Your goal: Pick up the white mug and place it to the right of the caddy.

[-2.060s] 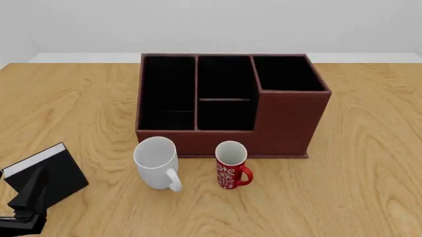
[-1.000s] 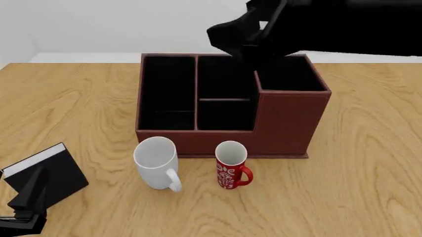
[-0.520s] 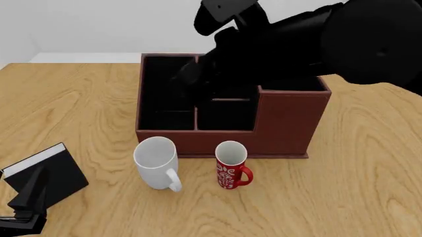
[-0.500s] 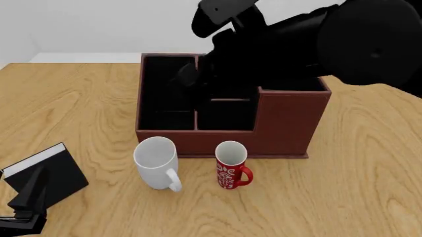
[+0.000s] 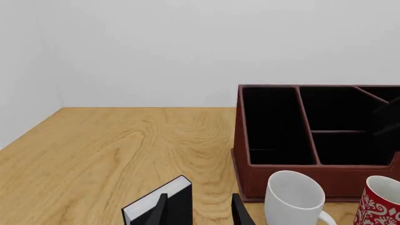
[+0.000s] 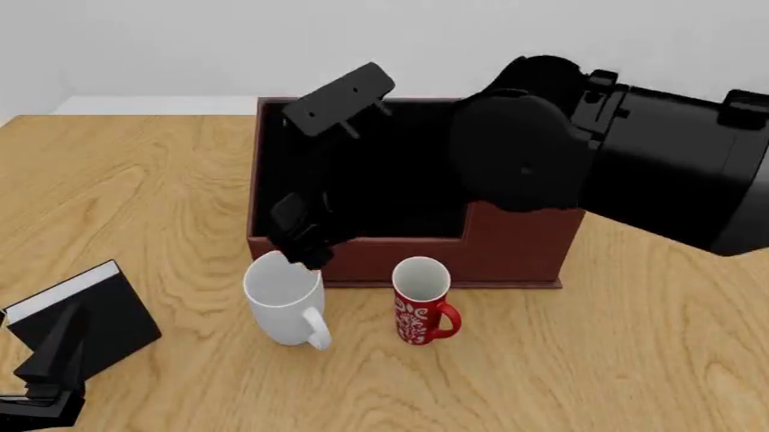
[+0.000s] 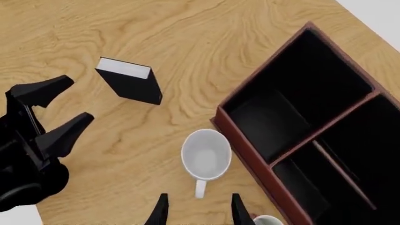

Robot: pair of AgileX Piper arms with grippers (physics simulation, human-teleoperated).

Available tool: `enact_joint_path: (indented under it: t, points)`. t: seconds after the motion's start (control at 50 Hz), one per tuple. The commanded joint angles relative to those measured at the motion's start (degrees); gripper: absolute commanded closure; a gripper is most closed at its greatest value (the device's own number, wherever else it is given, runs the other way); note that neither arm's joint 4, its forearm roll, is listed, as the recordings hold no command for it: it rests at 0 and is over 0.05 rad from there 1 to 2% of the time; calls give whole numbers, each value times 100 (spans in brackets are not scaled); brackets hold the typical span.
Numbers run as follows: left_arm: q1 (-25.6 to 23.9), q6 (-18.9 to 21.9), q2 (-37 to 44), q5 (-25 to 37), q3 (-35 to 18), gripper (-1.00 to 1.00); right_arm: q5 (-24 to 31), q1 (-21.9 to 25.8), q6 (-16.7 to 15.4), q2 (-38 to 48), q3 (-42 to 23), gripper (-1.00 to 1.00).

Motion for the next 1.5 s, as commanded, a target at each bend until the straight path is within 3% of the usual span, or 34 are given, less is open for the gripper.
enact_joint_path:
  t: [0.02, 0.42, 1.5]
  points:
    - [0, 0, 0, 0, 0, -100, -163, 152, 349, 234, 199, -100]
    - [0, 0, 0, 0, 0, -100, -172, -26, 399, 483, 383, -100]
    - [0, 0, 0, 0, 0, -100, -372, 83, 763, 1145, 473, -100]
